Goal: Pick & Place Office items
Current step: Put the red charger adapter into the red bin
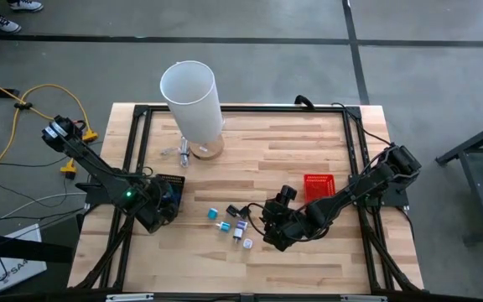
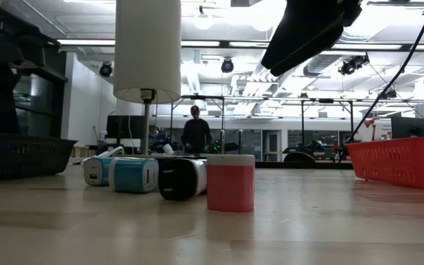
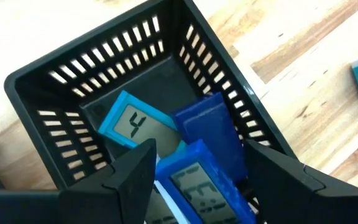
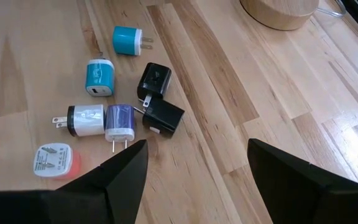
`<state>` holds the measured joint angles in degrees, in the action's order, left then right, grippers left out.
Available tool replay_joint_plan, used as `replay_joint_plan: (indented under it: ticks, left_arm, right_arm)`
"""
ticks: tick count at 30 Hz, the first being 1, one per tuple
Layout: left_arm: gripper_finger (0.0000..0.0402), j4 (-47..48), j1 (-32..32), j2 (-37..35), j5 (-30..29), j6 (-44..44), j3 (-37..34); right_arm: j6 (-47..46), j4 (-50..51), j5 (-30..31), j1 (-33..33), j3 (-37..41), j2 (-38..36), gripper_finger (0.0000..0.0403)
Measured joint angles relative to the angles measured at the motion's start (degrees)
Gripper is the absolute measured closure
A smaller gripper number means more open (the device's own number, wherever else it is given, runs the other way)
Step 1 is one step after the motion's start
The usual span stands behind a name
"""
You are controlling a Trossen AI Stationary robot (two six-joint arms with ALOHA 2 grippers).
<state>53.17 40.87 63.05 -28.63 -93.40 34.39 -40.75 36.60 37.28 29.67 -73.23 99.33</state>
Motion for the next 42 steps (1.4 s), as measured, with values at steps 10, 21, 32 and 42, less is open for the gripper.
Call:
replay_joint_plan:
  ticks: [10,21,32,42]
  left_arm:
    - [0.0169,-0.8,-2.2,-1.9,0.4,6.1,1.7]
    - [0.0169,-5.0,-7.9,-9.1,0.1,23.0,5.0]
    - [0.0169,-18.6,-11.6,-16.9,0.7,42.4,5.0]
    - [0.0169,-20.9,-10.8,-18.7,-0.9,49.0,5.0]
  right_arm:
    - [0.0,0.0,0.0,0.0,0.0,0.0,0.0141]
    - [0.0,0.0,0.0,0.0,0.0,0.0,0.0141]
    - [0.0,0.0,0.0,0.0,0.0,0.0,0.0141]
    - [0.0,-0.1,0.0,0.0,0.0,0.0,0.0141]
